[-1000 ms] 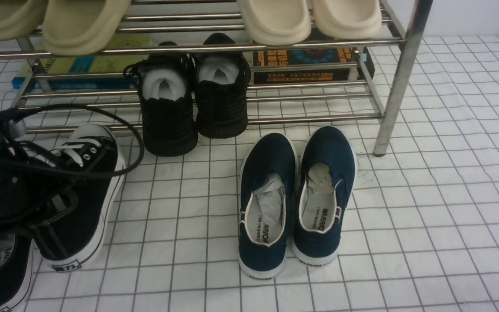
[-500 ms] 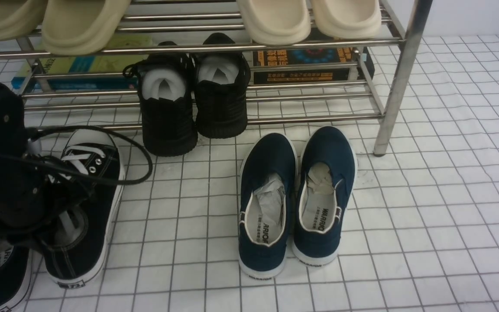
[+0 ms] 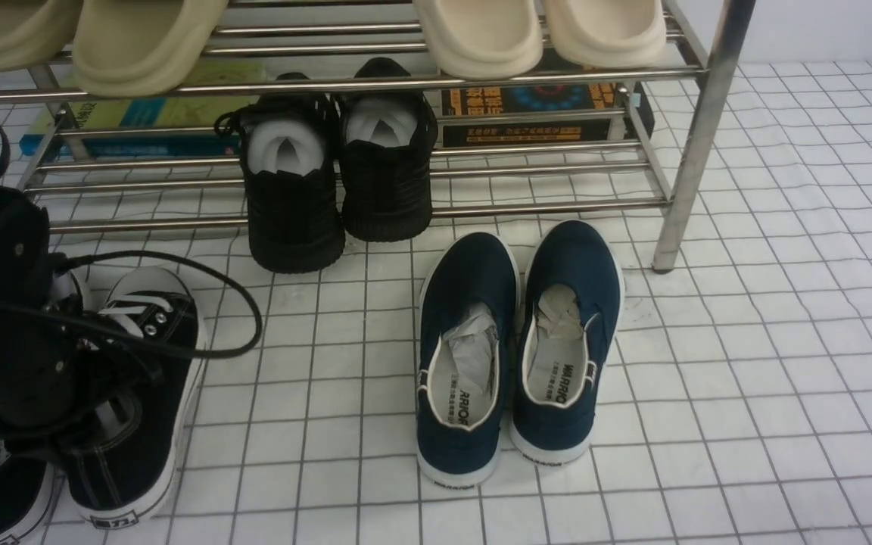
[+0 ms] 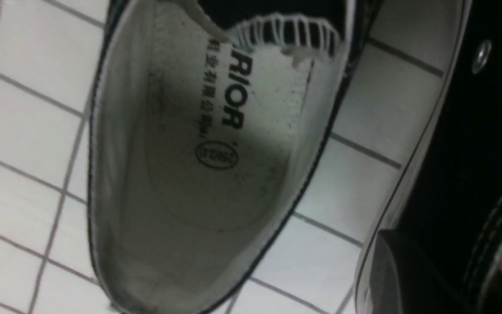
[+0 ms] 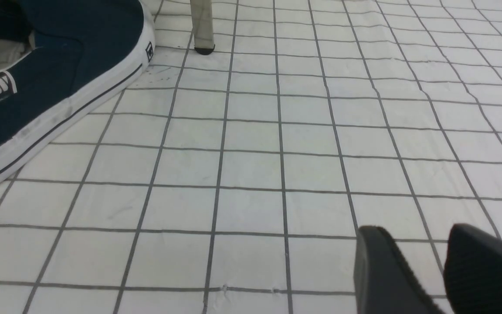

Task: Take the shoes off the shelf with your hand from the white checkered tablecloth.

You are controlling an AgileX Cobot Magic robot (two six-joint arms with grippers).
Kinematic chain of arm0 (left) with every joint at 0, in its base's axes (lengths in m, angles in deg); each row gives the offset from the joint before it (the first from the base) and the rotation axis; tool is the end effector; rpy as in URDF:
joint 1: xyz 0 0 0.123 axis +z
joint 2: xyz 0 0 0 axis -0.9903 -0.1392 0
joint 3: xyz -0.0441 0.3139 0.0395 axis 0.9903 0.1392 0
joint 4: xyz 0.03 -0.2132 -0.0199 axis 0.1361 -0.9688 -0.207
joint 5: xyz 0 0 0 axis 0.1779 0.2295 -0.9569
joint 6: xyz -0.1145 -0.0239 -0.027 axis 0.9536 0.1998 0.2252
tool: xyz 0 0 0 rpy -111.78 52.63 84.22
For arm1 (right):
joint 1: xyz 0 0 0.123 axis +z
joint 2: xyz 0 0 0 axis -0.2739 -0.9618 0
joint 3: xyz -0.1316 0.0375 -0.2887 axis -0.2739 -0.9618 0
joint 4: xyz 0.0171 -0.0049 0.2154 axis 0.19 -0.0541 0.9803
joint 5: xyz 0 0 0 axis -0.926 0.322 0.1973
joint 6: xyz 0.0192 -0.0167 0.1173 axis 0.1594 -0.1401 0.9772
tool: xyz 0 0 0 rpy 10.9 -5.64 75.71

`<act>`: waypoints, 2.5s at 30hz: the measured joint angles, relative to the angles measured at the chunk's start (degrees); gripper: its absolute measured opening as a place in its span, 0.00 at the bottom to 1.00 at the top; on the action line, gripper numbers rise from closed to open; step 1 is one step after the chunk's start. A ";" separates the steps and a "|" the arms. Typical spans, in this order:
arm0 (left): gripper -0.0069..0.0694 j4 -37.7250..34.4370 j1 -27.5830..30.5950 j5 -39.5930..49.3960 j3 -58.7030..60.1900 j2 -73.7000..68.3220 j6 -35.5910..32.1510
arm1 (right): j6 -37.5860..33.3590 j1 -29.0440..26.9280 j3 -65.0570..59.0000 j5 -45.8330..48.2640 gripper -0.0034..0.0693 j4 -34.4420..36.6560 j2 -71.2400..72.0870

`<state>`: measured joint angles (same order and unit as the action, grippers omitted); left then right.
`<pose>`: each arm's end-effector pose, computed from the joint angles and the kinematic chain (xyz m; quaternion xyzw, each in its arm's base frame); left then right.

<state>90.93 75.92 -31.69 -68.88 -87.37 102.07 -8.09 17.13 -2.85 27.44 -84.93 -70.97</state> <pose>0.2407 -0.0043 0.2374 -0.1995 0.9732 0.0629 0.0952 0.0087 0.0016 0.1651 -0.0157 0.8058 0.0088 0.5919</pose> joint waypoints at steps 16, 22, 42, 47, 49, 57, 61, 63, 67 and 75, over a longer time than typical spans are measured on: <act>0.45 1.67 0.00 1.44 -0.72 11.13 -5.37 | 0.00 0.00 0.00 0.00 0.38 0.00 0.00; 0.24 -1.28 0.00 5.88 1.75 28.91 -16.56 | 0.00 0.00 0.00 0.00 0.38 0.00 0.00; 0.10 -19.53 0.00 -36.37 40.80 81.53 -24.42 | 0.00 0.00 0.00 0.00 0.38 0.00 0.00; 0.10 -17.59 0.00 -36.42 42.14 81.86 -24.45 | 0.00 0.00 0.00 0.00 0.38 0.00 0.00; 0.11 -16.62 0.00 -36.28 42.22 81.86 -24.45 | 0.00 0.00 0.00 0.00 0.38 0.00 0.00; 0.12 -11.17 0.00 -33.08 46.41 81.98 -27.68 | 0.00 0.00 0.00 0.00 0.38 0.00 0.00; 0.12 -8.59 0.00 -31.48 50.39 85.10 -28.68 | 0.00 0.00 0.00 0.00 0.38 0.00 0.00; 0.12 -7.53 0.00 -31.08 51.60 86.61 -28.78 | 0.00 0.00 0.00 0.00 0.38 0.00 0.00; 0.12 -6.56 0.50 -29.86 52.49 88.09 -28.96 | 0.00 0.00 0.00 0.00 0.38 0.00 0.00; 0.13 -6.49 5.99 -28.78 52.51 88.28 -28.96 | 0.00 0.00 0.00 0.00 0.38 0.00 0.00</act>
<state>84.43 81.90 -60.47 -16.37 0.90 73.11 -8.09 17.13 -2.85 27.44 -84.93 -70.97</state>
